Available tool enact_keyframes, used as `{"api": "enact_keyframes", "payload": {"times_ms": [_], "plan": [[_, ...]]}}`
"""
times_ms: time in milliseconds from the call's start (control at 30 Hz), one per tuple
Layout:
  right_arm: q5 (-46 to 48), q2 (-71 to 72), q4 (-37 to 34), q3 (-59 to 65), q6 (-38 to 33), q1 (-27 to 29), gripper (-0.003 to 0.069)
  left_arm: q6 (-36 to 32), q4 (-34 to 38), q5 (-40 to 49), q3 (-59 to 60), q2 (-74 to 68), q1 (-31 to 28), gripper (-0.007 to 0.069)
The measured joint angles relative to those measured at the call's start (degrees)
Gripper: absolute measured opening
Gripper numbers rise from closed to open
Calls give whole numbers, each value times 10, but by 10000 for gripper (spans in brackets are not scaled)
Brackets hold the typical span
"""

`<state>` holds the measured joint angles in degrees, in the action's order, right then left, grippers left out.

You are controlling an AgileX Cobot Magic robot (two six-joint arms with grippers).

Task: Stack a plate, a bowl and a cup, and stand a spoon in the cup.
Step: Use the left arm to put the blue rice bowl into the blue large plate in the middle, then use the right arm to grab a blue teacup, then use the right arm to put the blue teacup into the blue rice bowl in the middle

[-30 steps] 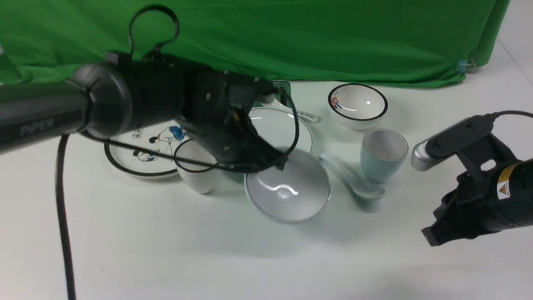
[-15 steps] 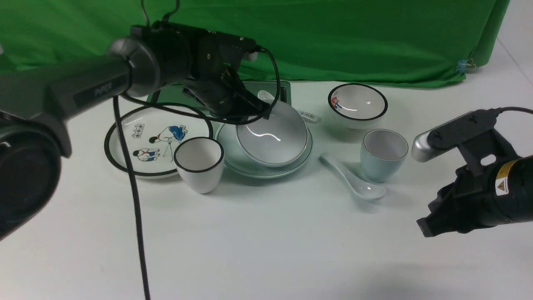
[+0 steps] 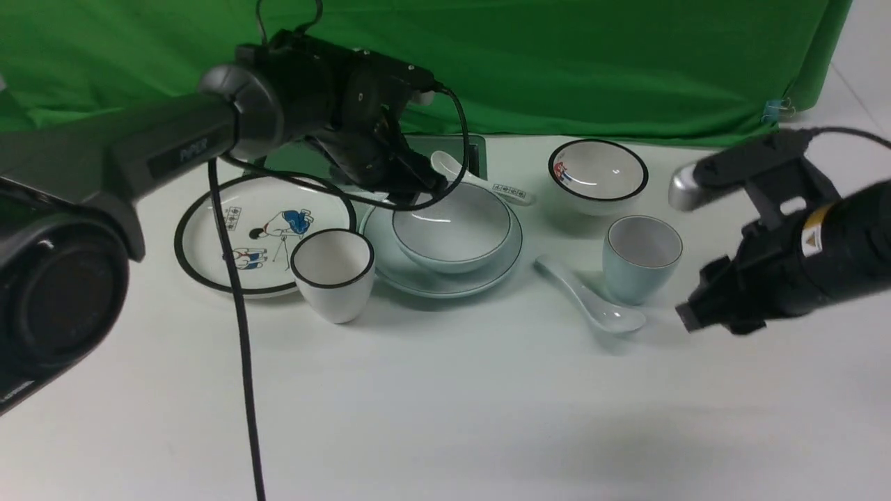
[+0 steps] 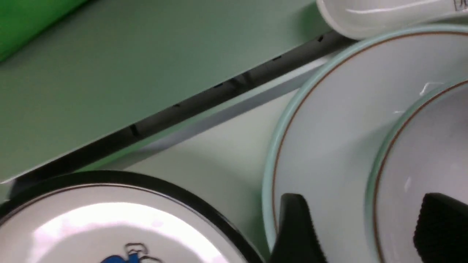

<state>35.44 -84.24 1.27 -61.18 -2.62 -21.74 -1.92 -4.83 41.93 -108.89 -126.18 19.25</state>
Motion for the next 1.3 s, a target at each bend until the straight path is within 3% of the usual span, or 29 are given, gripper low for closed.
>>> {"api": "enact_keyframes", "payload": {"times_ms": [200, 333, 500, 633, 700, 733, 767, 800, 1000, 1167, 1300], "plan": [[16, -97, -13, -125, -5, 40, 332, 19, -61, 60, -21, 67, 0, 430], [32, -191, -13, -202, -16, 68, 435, 25, -77, 61, 17, 194, -4, 341], [45, -266, -13, -247, -17, 73, 479, 27, -77, 37, 143, 336, -8, 211], [41, -295, -22, -256, -17, 73, 398, 28, -88, 5, 267, 453, -9, 116], [46, -299, -23, -257, -24, 73, 225, 44, -103, -2, 352, 551, -9, 54], [48, -299, -23, -258, -25, 73, 210, 46, -104, -2, 358, 558, -9, 50], [54, -296, -23, -261, -35, 73, 103, 59, -105, 4, 394, 609, -9, 29], [69, -292, -25, -269, -39, 73, 78, 64, -105, 15, 423, 639, -9, 15], [161, -282, -24, -359, -60, 57, 76, 65, -101, 64, 550, 763, -9, -8], [194, -305, -24, -506, -75, -27, 76, 65, -98, -5, 704, 828, -9, -8], [202, -376, -31, -606, -76, -90, 76, 65, -70, -58, 743, 830, -9, -8]]}}
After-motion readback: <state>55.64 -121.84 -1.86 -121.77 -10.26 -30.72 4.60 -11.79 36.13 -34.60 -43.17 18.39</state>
